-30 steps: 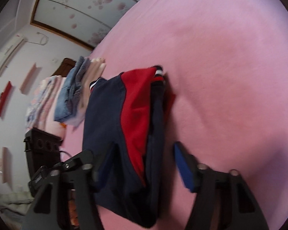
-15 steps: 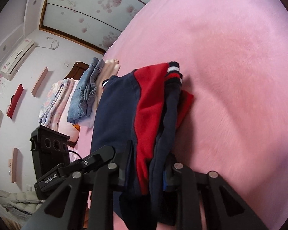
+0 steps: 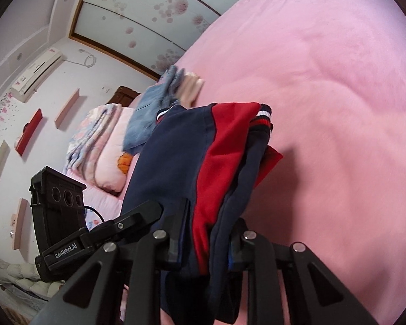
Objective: Fold large clothes
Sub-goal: 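Lift the jacket bundle with both grippers and carry it toward the jeans stack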
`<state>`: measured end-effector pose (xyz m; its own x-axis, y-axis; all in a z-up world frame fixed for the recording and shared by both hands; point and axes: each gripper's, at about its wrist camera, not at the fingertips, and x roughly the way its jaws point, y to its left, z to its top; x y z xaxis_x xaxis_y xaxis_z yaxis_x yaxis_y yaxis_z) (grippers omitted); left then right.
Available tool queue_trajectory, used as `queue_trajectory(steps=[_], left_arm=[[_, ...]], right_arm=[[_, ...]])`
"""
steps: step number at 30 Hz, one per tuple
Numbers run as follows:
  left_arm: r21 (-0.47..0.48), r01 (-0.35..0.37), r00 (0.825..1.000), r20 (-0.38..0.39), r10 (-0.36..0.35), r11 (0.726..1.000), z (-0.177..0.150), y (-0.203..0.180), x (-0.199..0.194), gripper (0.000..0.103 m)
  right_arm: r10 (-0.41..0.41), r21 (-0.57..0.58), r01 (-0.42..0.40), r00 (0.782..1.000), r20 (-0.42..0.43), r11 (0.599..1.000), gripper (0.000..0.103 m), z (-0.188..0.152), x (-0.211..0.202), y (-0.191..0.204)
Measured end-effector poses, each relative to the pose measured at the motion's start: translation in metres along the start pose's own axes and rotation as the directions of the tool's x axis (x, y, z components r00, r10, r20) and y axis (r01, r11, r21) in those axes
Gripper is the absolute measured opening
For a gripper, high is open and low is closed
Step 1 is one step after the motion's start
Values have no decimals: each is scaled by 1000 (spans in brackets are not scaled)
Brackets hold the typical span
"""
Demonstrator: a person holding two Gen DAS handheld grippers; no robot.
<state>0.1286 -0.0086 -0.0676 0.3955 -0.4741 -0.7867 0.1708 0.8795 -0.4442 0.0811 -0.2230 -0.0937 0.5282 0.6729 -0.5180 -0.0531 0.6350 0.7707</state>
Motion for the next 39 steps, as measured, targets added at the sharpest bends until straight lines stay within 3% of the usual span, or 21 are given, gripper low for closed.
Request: queue_trajectory(steps=[6,14,26,33,39], left_arm=[[4,-16,999,38,16,1000,-18,11,-59,59],[-12,-22,997,76,23,1000,-30,39,-110,60],[-60,-37,992,115,44,998,-13,93,-156,60],[-68,-33,989,143,42,997,37,124,-173,60],[-35,6,986,168,0,999,117,156,-162,60]], right_arm=[[25,-35,-25,1000,-8,999,21,-22,-2,43],[28,-88,-30,999,-24,996,21,-42,9,92],[56,-155,-66,996,-69,986,21,-34,55,146],[81,-184,-92,994,-71,979,21,5,95,179],[76,-216,-83,996,-40,973,21,65,143,199]])
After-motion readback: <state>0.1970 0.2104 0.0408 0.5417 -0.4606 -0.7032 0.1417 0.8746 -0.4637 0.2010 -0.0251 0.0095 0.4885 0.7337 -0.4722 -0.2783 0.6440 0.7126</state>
